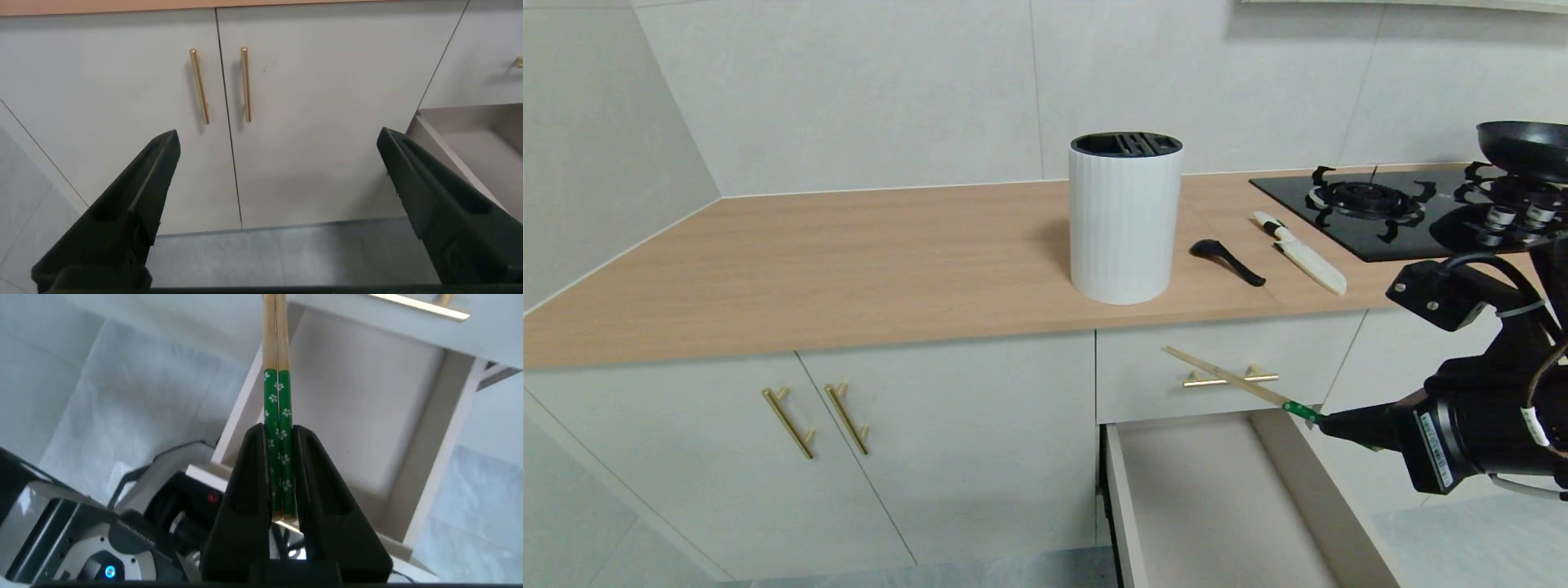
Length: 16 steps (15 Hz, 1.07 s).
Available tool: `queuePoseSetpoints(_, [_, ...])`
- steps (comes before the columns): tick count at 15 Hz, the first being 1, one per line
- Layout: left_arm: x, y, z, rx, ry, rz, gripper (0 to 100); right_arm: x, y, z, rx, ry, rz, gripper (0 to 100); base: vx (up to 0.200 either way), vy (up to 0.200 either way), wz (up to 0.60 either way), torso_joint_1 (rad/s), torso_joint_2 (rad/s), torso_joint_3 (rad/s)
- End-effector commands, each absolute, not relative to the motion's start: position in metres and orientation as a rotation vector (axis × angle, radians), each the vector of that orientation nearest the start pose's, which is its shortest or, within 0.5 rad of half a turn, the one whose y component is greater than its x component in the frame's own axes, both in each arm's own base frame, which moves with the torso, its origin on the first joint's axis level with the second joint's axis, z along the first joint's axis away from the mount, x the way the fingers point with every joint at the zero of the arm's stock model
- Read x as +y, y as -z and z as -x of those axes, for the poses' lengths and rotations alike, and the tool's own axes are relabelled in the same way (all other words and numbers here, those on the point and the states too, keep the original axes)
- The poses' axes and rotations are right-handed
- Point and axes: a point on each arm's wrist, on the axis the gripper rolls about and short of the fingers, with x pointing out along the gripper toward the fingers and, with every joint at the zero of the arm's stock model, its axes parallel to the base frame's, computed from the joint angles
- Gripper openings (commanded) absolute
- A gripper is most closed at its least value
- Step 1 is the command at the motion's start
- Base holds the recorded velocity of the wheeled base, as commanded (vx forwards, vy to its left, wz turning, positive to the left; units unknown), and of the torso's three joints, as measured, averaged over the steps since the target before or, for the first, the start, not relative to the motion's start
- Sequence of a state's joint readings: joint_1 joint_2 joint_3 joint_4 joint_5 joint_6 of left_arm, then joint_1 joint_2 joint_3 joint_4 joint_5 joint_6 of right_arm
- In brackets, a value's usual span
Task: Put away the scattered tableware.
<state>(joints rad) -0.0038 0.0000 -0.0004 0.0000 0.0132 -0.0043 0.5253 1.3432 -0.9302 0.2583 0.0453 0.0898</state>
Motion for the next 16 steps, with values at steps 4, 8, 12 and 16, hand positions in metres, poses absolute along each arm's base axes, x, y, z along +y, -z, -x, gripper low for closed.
queuePoseSetpoints(4, [0.000,-0.075,0.023,0.000,-0.009,0.005,100,0.109,-0.215,-0.185,0.741,-0.513,0.094,0,0.000,0.000,0.00,-0.117,0.30,0.181])
queuePoseSetpoints(8, [0.000,-0.075,0.023,0.000,-0.009,0.005,100,0.111,-0.210,-0.189,0.763,-0.510,0.098,0,0.000,0.000,0.00,-0.171,0.46,0.279])
queuePoseSetpoints(12, [0.000,-0.075,0.023,0.000,-0.011,0.005,100,0.115,-0.203,-0.195,0.795,-0.505,0.107,0,0.000,0.000,0.00,-0.157,0.46,0.297])
queuePoseSetpoints(16, [0.000,-0.075,0.023,0.000,-0.011,0.005,100,0.118,-0.196,-0.200,0.823,-0.500,0.115,0,0.000,0.000,0.00,-0.118,0.43,0.301])
